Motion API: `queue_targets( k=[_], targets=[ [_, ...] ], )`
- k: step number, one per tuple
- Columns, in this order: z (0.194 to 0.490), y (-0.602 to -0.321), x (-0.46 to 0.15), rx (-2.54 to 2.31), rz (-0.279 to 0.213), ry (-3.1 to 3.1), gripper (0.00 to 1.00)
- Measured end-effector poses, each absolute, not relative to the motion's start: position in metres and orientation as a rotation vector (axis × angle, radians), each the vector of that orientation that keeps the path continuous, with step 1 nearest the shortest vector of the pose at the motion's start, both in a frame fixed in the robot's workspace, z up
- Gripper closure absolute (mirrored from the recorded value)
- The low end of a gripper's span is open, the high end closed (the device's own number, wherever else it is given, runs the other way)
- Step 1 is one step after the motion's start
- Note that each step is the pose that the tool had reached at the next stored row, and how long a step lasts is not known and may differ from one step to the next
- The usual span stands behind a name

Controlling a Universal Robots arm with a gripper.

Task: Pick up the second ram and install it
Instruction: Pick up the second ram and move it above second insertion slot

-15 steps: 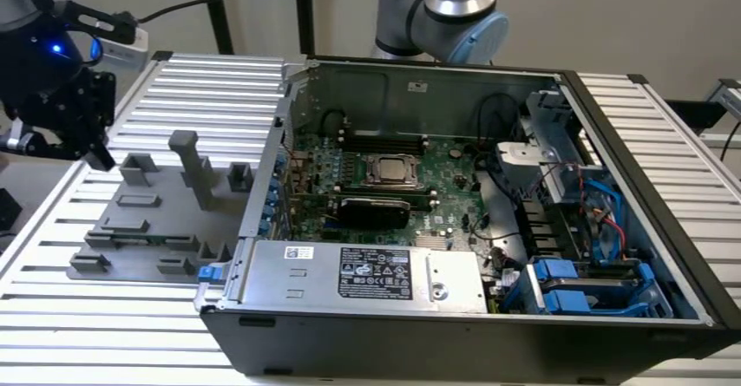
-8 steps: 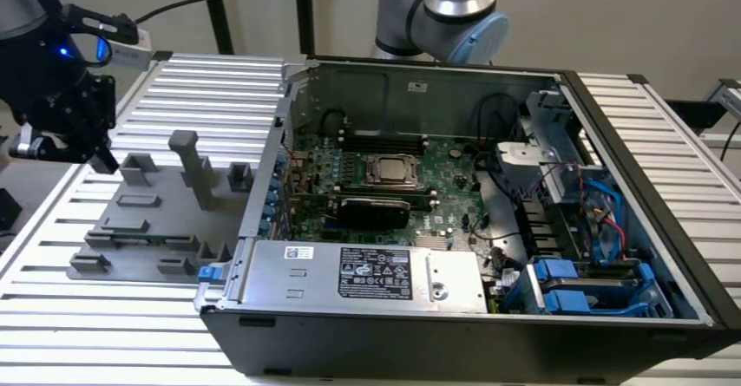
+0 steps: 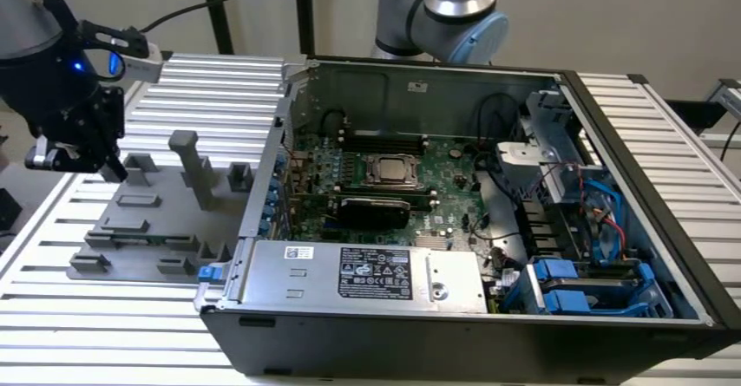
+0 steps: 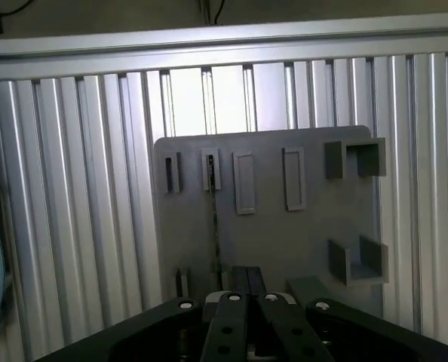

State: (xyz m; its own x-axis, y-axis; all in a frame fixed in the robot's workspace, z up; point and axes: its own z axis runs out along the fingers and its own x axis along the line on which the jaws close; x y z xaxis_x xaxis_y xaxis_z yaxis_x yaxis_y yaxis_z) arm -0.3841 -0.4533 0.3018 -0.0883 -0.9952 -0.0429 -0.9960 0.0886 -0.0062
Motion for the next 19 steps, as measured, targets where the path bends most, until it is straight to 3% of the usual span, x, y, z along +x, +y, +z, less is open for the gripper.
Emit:
queue_targets(
  k=[9,12,14,15,19],
  targets=[
    [0.285,-0.453,-0.384,-2.105,0.039,2.284,0.88],
    [0.28,-0.454,-0.383,-2.106,0.039,2.283,0.7],
    [0.276,-0.454,-0.383,-2.106,0.039,2.283,0.7],
    [0.274,-0.455,-0.383,-2.106,0.039,2.283,0.64],
    [0.267,-0.458,-0.383,-2.106,0.039,2.283,0.64]
  ],
)
